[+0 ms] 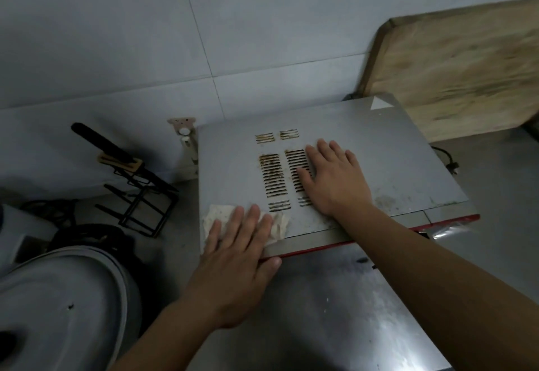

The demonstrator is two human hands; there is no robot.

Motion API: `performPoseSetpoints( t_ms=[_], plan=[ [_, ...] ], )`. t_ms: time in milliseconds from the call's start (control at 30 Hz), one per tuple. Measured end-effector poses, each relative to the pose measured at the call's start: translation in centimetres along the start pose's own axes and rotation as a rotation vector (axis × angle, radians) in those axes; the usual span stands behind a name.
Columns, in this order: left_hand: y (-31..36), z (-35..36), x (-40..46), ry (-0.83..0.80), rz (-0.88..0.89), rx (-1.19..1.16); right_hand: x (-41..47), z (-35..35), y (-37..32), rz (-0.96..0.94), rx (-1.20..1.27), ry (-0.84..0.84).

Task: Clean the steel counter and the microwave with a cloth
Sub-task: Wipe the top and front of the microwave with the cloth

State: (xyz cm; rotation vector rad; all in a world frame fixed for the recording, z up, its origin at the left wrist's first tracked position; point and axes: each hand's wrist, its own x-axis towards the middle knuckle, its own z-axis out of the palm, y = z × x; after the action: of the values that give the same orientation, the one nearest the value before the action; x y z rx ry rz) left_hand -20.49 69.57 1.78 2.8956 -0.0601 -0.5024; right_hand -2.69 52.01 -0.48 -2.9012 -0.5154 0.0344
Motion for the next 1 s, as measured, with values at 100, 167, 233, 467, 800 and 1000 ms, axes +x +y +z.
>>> performPoseSetpoints(
  t_ms=[100,167,233,467,800,1000],
  plan=[
    [0.1,-0.1,-0.7,-0.011,0.011,0.033,0.0,-0.1,-0.1,-0.005,-0.007,0.0],
    [-0.2,0.1,-0.8,-0.002,0.021,0.042,0.1,-0.2,-0.1,-0.008,-0.017,0.005],
    [-0.9,1.0,-1.5,0.046,0.049,0.105,0.0,-0.1,-0.1,-0.009,-0.013,-0.003],
    [-2.4,2.6,-3.2,0.015,0.066,0.139,0.2,-0.1,0.1,-0.011,-0.01,-0.002],
    [-3.7,-0.5,0.9,-0.004,-0.113,-0.086,0.1,0.2,0.1,-0.011,-0.037,-0.009],
    [-4.5,-2.2,4.6,-0.026,-0.171,-0.232,0.1,0.1,0.0,0.001,-0.047,-0.019]
  ],
)
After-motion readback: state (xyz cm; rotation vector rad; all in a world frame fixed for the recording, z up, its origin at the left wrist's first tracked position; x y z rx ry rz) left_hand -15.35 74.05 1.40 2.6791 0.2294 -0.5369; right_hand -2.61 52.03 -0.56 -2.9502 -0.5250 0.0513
